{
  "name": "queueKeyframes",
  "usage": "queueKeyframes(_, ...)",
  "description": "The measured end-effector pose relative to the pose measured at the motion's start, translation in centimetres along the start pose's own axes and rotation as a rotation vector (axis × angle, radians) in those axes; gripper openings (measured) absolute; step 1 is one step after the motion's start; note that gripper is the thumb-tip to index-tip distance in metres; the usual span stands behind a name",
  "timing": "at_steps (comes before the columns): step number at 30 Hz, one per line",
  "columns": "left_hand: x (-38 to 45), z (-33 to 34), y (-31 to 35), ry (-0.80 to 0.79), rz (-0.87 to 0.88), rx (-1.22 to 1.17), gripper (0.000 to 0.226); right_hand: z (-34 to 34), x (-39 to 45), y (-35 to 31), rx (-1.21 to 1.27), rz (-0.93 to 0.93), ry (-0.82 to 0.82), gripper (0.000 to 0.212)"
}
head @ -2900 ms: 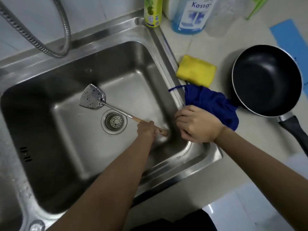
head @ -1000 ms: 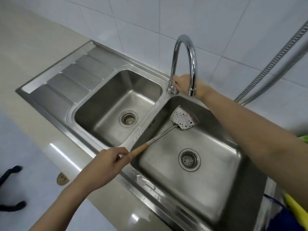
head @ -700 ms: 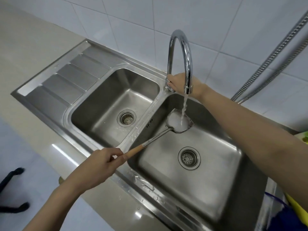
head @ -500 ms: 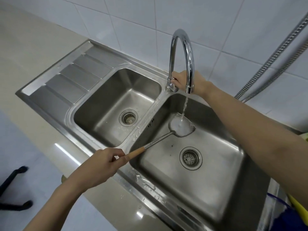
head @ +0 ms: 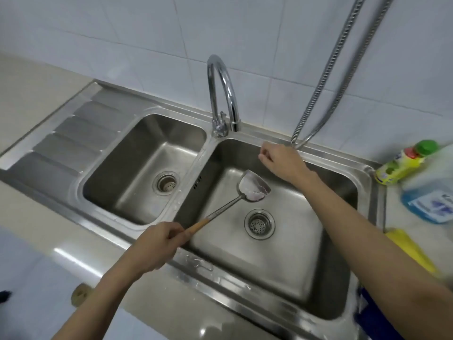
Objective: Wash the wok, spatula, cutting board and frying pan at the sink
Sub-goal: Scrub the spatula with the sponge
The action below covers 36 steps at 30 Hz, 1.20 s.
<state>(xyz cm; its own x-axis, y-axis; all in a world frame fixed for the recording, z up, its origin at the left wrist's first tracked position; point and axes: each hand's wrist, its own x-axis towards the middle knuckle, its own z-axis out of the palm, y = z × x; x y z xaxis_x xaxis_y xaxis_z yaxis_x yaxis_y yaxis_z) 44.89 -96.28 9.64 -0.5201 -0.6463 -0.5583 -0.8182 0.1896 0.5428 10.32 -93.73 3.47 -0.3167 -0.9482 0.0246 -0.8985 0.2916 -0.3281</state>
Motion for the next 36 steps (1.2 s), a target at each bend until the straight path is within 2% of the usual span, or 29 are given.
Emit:
queueKeyframes(2, 1.0, 0.8, 0.3, -0.025, 0.028, 0.05, 0.029, -0.1, -4.6, 2.8, -0.045, 0.092, -0.03, 0.018)
queueKeyframes(6, 3.1, 3.1, 2.9, -0.094, 0.139, 0.173, 0.024, -0.7, -14.3, 8.7, -0.169, 0.455, 0.057, 0.018)
queueKeyframes(10, 4.7, 5.4, 4.9, -0.181, 0.174, 0.125, 0.021, -0.9, -22.6, 11.3, -0.413, 0.637, -0.089, 0.027)
queueKeyframes(13, 5.6, 6.8, 5.9, -0.269, 0.206, 0.121, 0.023, -1.4, -26.3, 12.1, -0.279, 0.84, -0.2, 0.05)
queueKeyframes(15, 6.0, 7.5, 6.4, -0.335, 0.206, 0.102, 0.025, -1.8, -27.2, 12.2, -0.166, 0.929, -0.287, 0.054)
queueKeyframes(17, 6.3, 8.0, 6.5, -0.377, 0.206, 0.103, 0.025, -1.7, -27.2, 12.2, -0.209, 0.938, -0.315, 0.047)
queueKeyframes(22, 5.8, 8.0, 6.4, -0.408, 0.202, 0.057, 0.028, -1.8, -26.7, 12.5, -0.456, 0.902, -0.204, 0.036)
queueKeyframes(25, 5.0, 7.3, 6.2, -0.389, 0.213, 0.062, 0.027, -2.1, -24.8, 12.1, -0.512, 0.843, -0.123, 0.038)
queueKeyframes(27, 4.7, 6.6, 5.7, -0.363, 0.214, 0.091, 0.026, -1.8, -22.1, 10.9, -0.447, 0.754, -0.074, 0.045)
queueKeyframes(31, 3.5, 5.0, 4.5, -0.306, 0.175, 0.085, 0.026, 0.1, -16.6, 6.2, -0.283, 0.446, -0.051, 0.048)
queueKeyframes(34, 2.2, 3.6, 4.0, -0.29, 0.164, -0.011, 0.028, 2.7, -14.1, 2.5, -0.27, 0.255, -0.053, 0.041)
queueKeyframes(36, 1.3, 2.8, 3.7, -0.27, 0.167, -0.062, 0.028, 4.1, -12.7, 0.9, -0.202, 0.216, -0.032, 0.033)
